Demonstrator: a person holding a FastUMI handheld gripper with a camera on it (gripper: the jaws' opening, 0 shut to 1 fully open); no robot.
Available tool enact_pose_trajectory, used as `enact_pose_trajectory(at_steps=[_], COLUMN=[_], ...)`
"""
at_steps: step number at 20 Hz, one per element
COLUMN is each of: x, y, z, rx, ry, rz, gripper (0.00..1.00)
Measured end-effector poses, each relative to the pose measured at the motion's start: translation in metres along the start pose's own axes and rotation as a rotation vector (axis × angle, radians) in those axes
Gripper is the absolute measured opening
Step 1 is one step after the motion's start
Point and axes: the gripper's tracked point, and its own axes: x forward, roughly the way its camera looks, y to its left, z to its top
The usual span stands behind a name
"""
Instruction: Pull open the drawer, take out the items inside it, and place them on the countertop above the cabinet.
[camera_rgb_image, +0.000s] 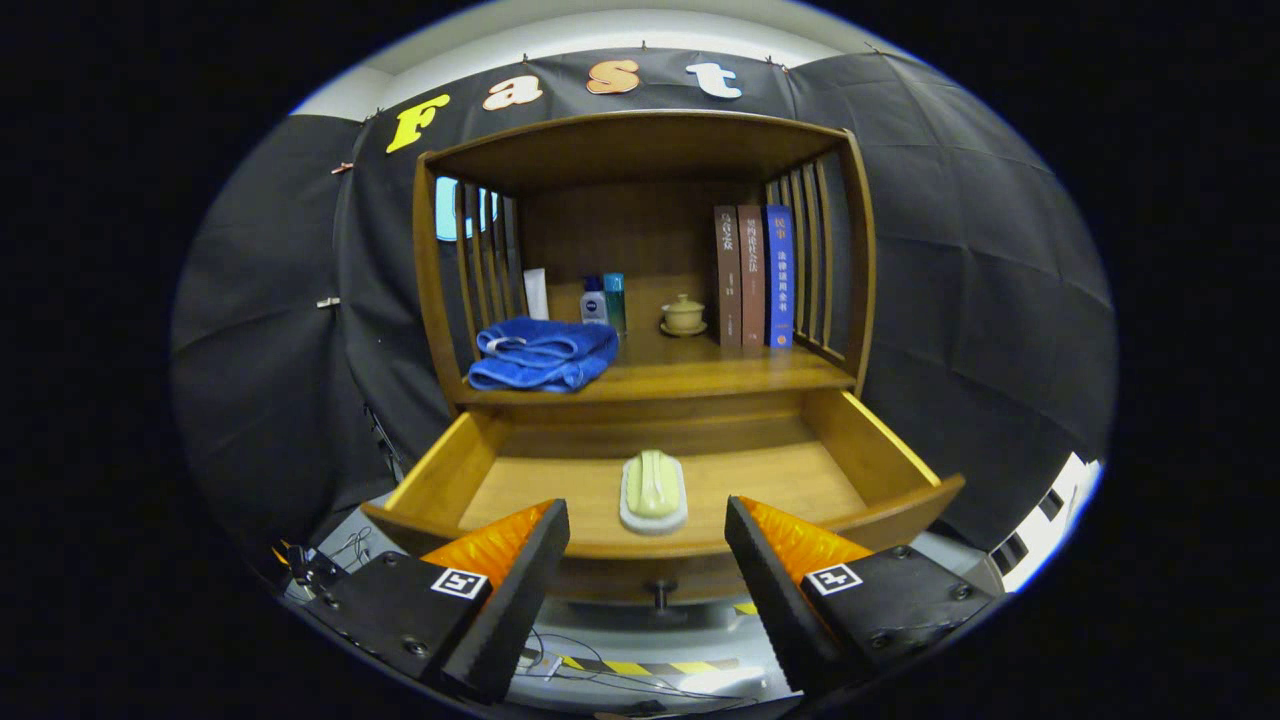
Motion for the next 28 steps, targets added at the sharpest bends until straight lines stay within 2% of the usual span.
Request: enact_pose_trajectory(at_steps=[4, 10, 15, 16, 20, 21, 22, 23, 26, 28], x=[0.056, 0.138, 0.177, 0.183, 0.194, 0.193, 0.196, 0.194, 0.194, 0.194], y=[0.007, -0.004, -0.012, -0.014, -0.015, -0.017, -0.019, -0.02, -0.018, -0.018], z=[0.016, -0.019, -0.056, -0.061, -0.084, -0.086, -0.09, -0.095, -0.098, -0.099], rx=[-0.003, 0.017, -0.049, -0.06, -0.048, -0.048, -0.043, -0.037, -0.032, -0.047], ry=[0.108, 0.355, 0.53, 0.554, 0.669, 0.685, 0.703, 0.725, 0.759, 0.76], rz=[0.019, -0.027, -0.056, -0.066, -0.062, -0.07, -0.076, -0.083, -0.074, -0.066], gripper=[1.0, 0.99, 0.98, 0.9, 0.89, 0.86, 0.69, 0.65, 0.24, 0.24])
